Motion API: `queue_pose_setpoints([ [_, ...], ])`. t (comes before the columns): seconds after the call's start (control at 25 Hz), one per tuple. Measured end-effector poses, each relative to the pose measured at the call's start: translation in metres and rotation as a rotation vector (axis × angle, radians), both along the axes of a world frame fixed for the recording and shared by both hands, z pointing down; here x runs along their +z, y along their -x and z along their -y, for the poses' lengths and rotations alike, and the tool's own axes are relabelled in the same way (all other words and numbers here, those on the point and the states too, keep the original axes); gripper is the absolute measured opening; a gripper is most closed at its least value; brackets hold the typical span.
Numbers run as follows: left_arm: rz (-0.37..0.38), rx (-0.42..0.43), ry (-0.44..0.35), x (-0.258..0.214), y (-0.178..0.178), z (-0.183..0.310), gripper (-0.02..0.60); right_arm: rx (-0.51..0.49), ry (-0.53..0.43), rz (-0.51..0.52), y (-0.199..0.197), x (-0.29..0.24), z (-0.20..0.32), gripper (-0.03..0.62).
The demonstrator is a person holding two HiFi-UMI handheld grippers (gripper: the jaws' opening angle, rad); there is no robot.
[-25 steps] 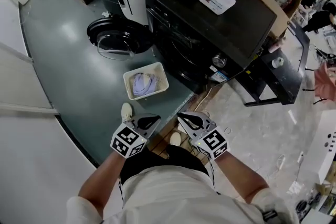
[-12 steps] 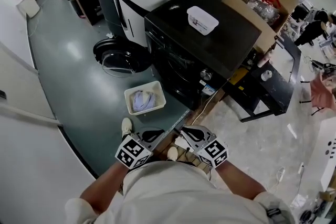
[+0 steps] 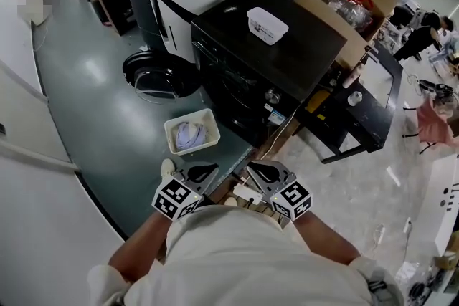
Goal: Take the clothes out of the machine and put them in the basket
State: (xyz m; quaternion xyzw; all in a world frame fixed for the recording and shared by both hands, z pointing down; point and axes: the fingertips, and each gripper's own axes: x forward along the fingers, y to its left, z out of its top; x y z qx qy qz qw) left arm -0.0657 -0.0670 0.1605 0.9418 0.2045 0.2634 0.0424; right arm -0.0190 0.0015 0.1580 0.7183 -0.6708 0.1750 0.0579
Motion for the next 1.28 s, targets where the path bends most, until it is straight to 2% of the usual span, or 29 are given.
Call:
queue_pose_setpoints([
  [0.16,-0.025,-0.023,0.027,-0.006,-0.003,0.001,-0.002,-0.005,-0.008,-0.014,0.003,-0.004,-0.002,0.021],
  [0.32,-0.034,-0.031,0.019,-0.009,-0.004,0.001,-0.002,-0.01,-0.019,-0.02,0.007,-0.007,-0.004,0.021],
  [0.88,-0.011,0.007,0.03,0.003,-0.003,-0.018,-0.002,0.038,-0.025,-0.001,0.013,-0.002,-0.024,0.021],
  [1.28,0.006,-0.005,0.026,0.013,0.004,-0.019,-0.002,0.027,-0.024,0.008,0.02,0.006,-0.026,0.021],
])
